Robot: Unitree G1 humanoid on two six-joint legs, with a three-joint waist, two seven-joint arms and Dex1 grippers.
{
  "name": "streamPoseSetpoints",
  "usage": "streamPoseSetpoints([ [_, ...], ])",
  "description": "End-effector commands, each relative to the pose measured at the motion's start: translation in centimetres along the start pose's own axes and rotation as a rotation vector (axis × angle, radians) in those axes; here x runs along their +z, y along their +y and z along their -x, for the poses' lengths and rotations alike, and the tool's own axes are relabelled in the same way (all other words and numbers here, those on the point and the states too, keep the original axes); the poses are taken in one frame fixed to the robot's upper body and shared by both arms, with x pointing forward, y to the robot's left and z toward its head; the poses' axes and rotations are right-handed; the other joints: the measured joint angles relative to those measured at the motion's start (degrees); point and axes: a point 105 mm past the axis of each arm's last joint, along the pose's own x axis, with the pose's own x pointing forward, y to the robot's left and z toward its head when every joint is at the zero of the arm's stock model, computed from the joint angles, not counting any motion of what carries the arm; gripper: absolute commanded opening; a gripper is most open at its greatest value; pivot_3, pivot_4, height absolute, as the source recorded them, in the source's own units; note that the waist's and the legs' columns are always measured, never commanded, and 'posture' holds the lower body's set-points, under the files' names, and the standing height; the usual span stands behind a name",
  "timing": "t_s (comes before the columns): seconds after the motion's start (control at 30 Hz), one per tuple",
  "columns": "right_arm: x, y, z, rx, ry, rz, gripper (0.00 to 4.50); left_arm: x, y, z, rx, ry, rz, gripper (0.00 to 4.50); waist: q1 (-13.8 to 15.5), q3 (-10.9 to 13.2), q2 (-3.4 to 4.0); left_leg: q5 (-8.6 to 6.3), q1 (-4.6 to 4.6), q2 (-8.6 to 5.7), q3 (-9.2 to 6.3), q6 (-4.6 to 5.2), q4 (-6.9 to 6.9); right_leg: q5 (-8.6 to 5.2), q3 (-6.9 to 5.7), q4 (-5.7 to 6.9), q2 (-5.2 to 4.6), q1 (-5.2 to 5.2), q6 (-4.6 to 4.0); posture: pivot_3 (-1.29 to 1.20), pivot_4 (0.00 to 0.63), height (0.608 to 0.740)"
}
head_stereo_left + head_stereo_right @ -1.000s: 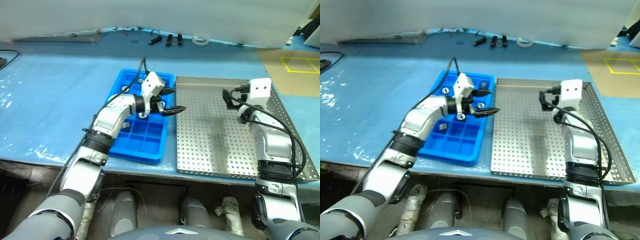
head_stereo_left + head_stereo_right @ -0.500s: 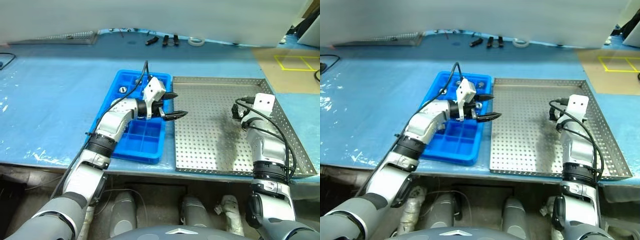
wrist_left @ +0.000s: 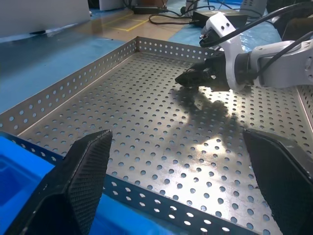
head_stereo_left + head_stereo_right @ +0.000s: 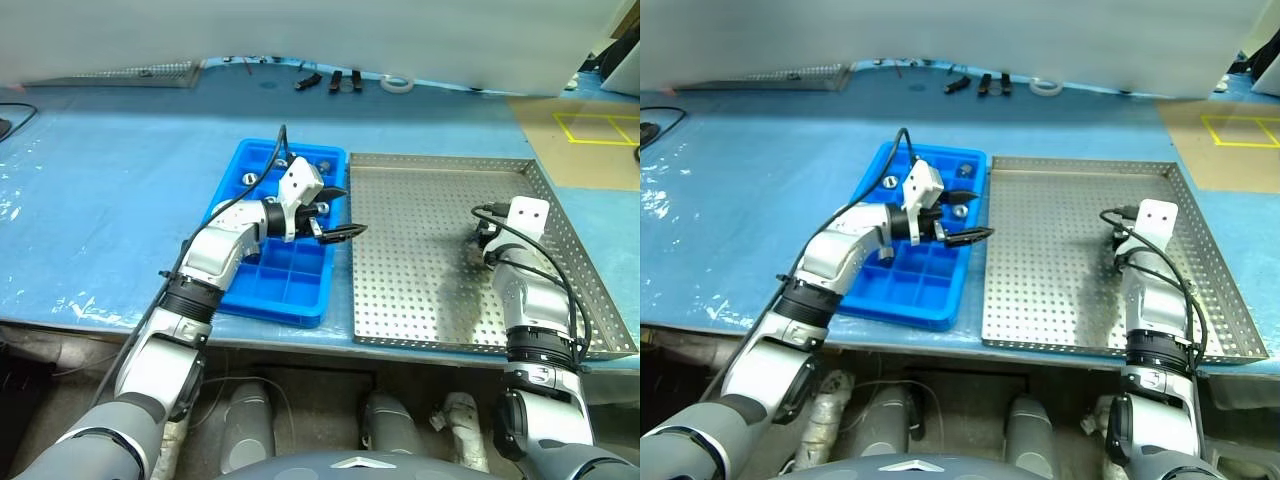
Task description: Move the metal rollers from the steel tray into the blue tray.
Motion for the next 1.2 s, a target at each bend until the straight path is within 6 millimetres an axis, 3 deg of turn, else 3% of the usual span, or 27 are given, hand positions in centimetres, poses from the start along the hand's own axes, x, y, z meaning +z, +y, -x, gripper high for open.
streamPoseSetpoints([
  [0.03, 1.5, 0.0, 0.5, 0.006, -0.056, -0.01, 1.66, 1.0, 0.1, 0.5, 0.001, -0.017, -0.034, 4.5, 0.02, 0.0, 0.0, 0.0, 0.0, 0.0, 0.0, 0.0, 0.0, 0.0, 0.0, 0.0, 0.0, 0.0, 0.0, -0.15, 0.15, 0.74],
  [0.13, 1.6, 0.4, 0.6, 0.024, -0.058, -0.012, 1.66, 0.8, 0.4, 0.8, 0.021, -0.012, -0.027, 4.5, 0.05, 0.0, 0.0, 0.0, 0.0, 0.0, 0.0, 0.0, 0.0, 0.0, 0.01, 0.0, 0.0, 0.0, 0.0, -0.15, 0.15, 0.74],
  [0.27, 2.3, 2.6, 1.1, 0.127, -0.066, -0.03, 1.66, 0.9, 1.2, 1.4, 0.075, -0.018, -0.025, 4.5, -0.02, 0.0, 0.0, 0.0, 0.0, 0.0, 0.0, -0.01, -0.01, 0.0, 0.0, -0.01, 0.0, -0.02, 0.0, -0.13, 0.15, 0.74],
  [0.47, 5.3, 10.8, 4.1, 0.581, -0.123, -0.032, 1.66, 0.6, 2.2, 6.1, 0.158, 0.015, 0.036, 4.5, -0.18, 0.02, 0.03, 0.04, 0.01, 0.2, 0.03, -0.09, -0.16, 0.02, -0.07, 0.0, 0.1, -0.18, -0.03, -0.02, 0.15, 0.74],
  [0.57, 6.1, 14.6, 7.0, 0.862, -0.14, 0.02, 1.66, 0.5, 2.3, 8.3, 0.206, 0.031, 0.045, 4.5, 0.71, 0.03, 0.04, 0.09, 0.01, 0.2, 0.02, -0.17, -0.39, 0.0, -0.13, -0.05, 0.1, -0.21, -0.06, 0.07, 0.15, 0.74],
  [0.67, 6.2, 17.9, 10.3, 1.137, -0.15, 0.117, 1.66, 0.7, 1.0, 10.2, 0.222, 0.017, 0.016, 4.5, 2.15, 0.03, 0.04, 0.09, 0.0, 0.17, 0.02, -0.17, -0.55, 0.0, -0.19, -0.22, 0.08, -0.19, -0.07, 0.14, 0.15, 0.74],
  [0.83, 5.5, 20.6, 13.5, 1.411, -0.142, 0.253, 1.66, 0.4, -1.1, 12.2, 0.262, 0.01, 0.012, 4.5, 5.19, 0.03, 0.03, 0.16, -0.05, 0.21, -0.04, -0.29, -0.76, -0.02, -0.21, -0.29, 0.07, -0.17, -0.1, 0.25, 0.15, 0.74],
  [0.97, 4.3, 21.5, 16.1, 1.605, -0.122, 0.358, 1.66, -0.1, -2.8, 13.5, 0.298, 0.024, 0.03, 4.5, 6.72, 0.04, 0.02, 0.19, -0.06, 0.23, -0.1, -0.36, -0.8, -0.03, -0.21, -0.3, 0.06, -0.17, -0.1, 0.32, 0.15, 0.74],
  [1.2, 2.1, 23.1, 17.4, 1.711, -0.057, 0.396, 1.66, -0.9, -4.2, 15.1, 0.359, 0.063, 0.055, 4.5, 8.4, 0.03, 0.02, 0.29, 0.01, 0.3, -0.24, -0.53, -0.85, -0.03, -0.17, -0.18, 0.06, -0.17, -0.1, 0.37, 0.15, 0.74],
])
